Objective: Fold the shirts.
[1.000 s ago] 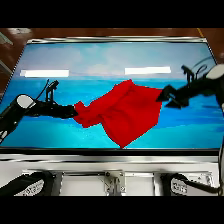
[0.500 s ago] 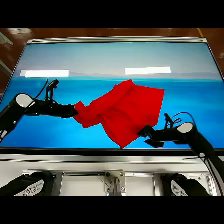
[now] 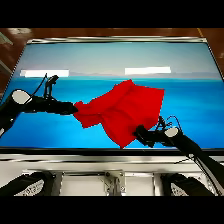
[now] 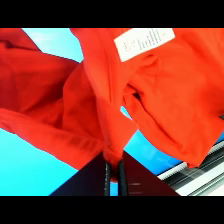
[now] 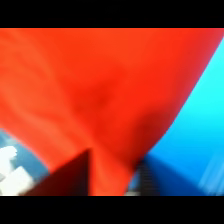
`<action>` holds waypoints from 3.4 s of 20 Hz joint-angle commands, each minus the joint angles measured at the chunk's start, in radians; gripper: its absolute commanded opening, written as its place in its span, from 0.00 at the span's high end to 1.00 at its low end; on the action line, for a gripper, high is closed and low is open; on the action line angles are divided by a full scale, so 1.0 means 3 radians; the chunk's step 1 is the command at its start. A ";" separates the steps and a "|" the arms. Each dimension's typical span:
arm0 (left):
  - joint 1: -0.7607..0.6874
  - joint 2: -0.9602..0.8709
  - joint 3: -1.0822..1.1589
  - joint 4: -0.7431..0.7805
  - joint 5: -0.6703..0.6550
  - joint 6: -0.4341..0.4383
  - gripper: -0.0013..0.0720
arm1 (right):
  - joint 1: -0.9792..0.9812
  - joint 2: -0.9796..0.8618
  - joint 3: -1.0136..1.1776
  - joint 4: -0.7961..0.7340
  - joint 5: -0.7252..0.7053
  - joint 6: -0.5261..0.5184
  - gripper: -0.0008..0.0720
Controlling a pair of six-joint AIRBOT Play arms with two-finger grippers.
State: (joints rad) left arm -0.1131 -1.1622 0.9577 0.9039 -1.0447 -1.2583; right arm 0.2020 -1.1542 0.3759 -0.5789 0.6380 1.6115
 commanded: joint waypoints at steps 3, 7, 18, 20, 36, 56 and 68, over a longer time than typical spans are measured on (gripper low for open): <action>0.0099 0.0003 0.0022 0.0001 -0.0010 0.0178 0.92 | -0.0043 -0.0088 0.0351 0.0244 0.0136 -0.0426 0.89; 0.0525 0.0008 0.0464 0.0003 -0.0360 0.0337 0.92 | -0.0337 0.0322 0.1165 -0.0248 0.1213 -0.0984 0.89; 0.1297 0.1414 0.2869 -0.0566 0.0374 -0.0099 0.92 | -0.1142 0.1389 0.4411 -0.0731 0.1361 -0.0519 0.90; 0.1297 0.1709 0.2875 -0.0413 0.0607 -0.0159 0.92 | -0.1142 0.1387 0.4644 -0.0760 0.1518 -0.0392 0.90; 0.1296 0.2004 0.1160 0.0454 -0.1415 -0.0882 0.92 | -0.1138 0.1006 0.3418 -0.1596 0.3483 0.0201 0.90; 0.0613 -0.0844 -0.0214 -0.0624 0.2037 -0.0195 0.91 | -0.1138 -0.1539 0.2458 0.0198 0.0203 -0.1016 0.86; 0.1906 -0.0804 0.0408 0.0046 -0.0456 0.0052 0.18 | -0.1876 -0.1091 0.2693 -0.1022 0.2140 -0.0971 0.17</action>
State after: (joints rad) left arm 0.3561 -1.3979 1.0706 0.8539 -0.9230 -1.2514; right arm -0.3035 -1.5188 1.1767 -0.6609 1.0748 1.2709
